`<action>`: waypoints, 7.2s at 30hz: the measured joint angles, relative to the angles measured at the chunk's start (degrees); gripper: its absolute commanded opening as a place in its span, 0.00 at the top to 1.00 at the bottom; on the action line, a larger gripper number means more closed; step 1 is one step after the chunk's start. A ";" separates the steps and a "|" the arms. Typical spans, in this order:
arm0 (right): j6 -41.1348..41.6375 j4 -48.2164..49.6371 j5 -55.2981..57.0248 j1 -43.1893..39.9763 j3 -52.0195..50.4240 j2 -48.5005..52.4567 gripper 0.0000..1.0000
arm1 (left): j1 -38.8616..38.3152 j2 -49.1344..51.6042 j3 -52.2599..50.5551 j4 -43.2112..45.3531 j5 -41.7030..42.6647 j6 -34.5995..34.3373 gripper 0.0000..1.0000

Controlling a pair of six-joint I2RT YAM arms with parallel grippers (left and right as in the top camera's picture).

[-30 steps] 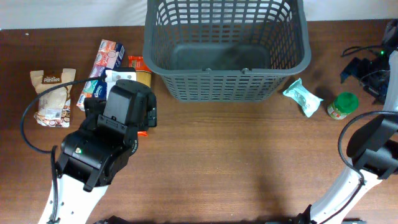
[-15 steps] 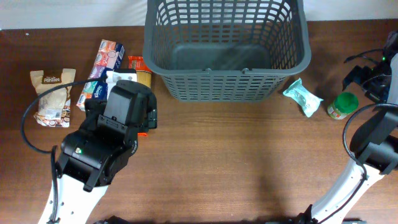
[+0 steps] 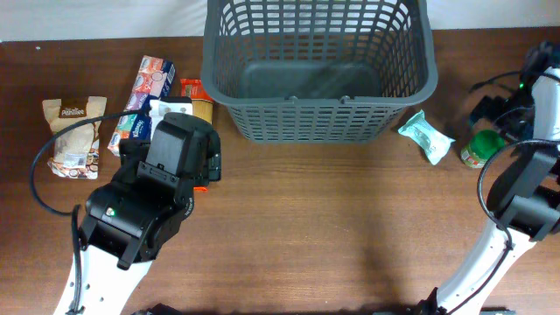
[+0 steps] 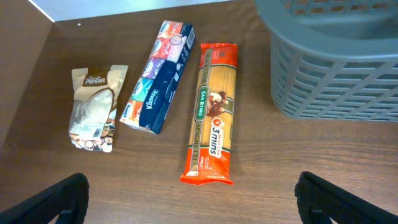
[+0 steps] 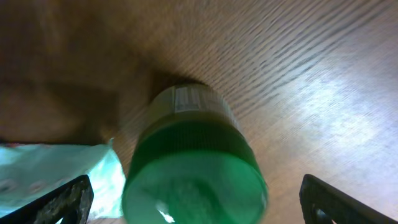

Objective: Pack container
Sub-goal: 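Move the right gripper down over the green-lidded jar, then close the right gripper around the green-lidded jar, then lift the jar and carry it over the basket with the right gripper, then lower the jar into the basket with the right gripper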

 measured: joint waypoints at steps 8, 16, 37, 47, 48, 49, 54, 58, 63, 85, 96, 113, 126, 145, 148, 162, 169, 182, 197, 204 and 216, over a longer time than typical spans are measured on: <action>-0.28 2.05 0.00 -0.02 -4.28 0.76 0.01 | 0.00 0.00 -0.02 -0.07 0.00 0.00 0.01; -0.87 2.99 0.00 -0.02 -4.28 0.76 0.01 | 0.00 0.00 0.00 -0.07 0.00 0.00 0.01; -2.84 5.90 -0.20 -0.02 -5.86 0.76 0.01 | 0.00 0.00 -0.02 -0.07 0.00 0.00 0.01; -2.84 5.92 -0.20 -0.02 -6.51 0.76 0.03 | 0.00 0.00 0.00 -0.07 -0.02 0.00 0.01; -2.99 5.92 -0.20 -0.02 -6.51 0.76 0.12 | 0.00 0.00 0.00 -0.07 0.00 0.00 0.01; -3.32 5.92 -0.17 -0.02 -6.51 0.76 0.18 | 0.00 0.00 0.00 -0.07 -0.02 0.00 0.01; -2.97 5.95 -0.46 -0.02 -6.51 0.76 0.23 | 0.00 0.00 0.00 -0.07 -0.02 0.00 0.01; -2.80 5.95 -0.46 -0.02 -6.51 0.76 0.45 | 0.00 0.00 -0.02 -0.07 -0.02 0.00 0.01; -2.97 5.90 -0.81 -0.02 -6.49 0.74 0.58 | 0.00 0.00 0.00 -0.09 -0.02 0.00 0.01; -2.97 5.20 -1.09 -0.02 -6.21 0.74 0.96 | 0.00 0.00 -0.02 -0.09 0.00 0.00 0.01; -2.97 3.50 -1.31 -0.02 -3.80 0.35 0.96 | 0.00 0.00 0.00 -0.09 0.00 0.00 0.01; -3.02 -6.93 -3.98 -0.02 17.25 -17.59 0.96 | 0.00 0.00 0.00 -0.11 0.00 0.00 0.01; -2.71 -9.84 -21.99 6.40 40.48 -24.90 0.96 | 0.00 0.00 0.00 -0.11 0.00 0.02 0.01; -6.34 -5.55 -13.60 34.80 40.57 -15.52 0.96 | 0.00 0.00 0.00 -2.91 0.00 0.00 0.01; -7.30 -6.14 -12.74 35.26 40.57 -11.74 0.96 | 0.00 0.00 -0.02 -3.80 0.00 0.00 0.01; -10.56 -8.55 -10.38 35.85 40.54 0.02 0.96 | 0.02 0.00 -0.02 -6.29 -1.55 0.11 0.01; -10.80 -8.55 -7.93 35.82 40.54 0.09 0.96 | 4.13 0.00 -0.02 -6.73 -4.39 -0.61 0.01; -10.93 -6.80 -7.48 35.82 40.54 0.44 0.96 | 6.60 0.00 0.00 -6.75 -4.81 -0.98 0.01; -10.93 -6.86 -7.48 35.82 40.37 7.65 0.96 | 6.60 0.00 0.00 -6.82 -4.81 -0.98 0.01; -10.95 -6.84 -7.43 35.82 40.35 9.81 0.96 | 6.60 0.00 0.00 -6.84 -4.81 -0.98 0.01; -10.91 -7.15 -6.97 35.54 40.35 13.66 0.96 | 6.60 0.00 0.00 -6.86 -4.81 -0.98 0.01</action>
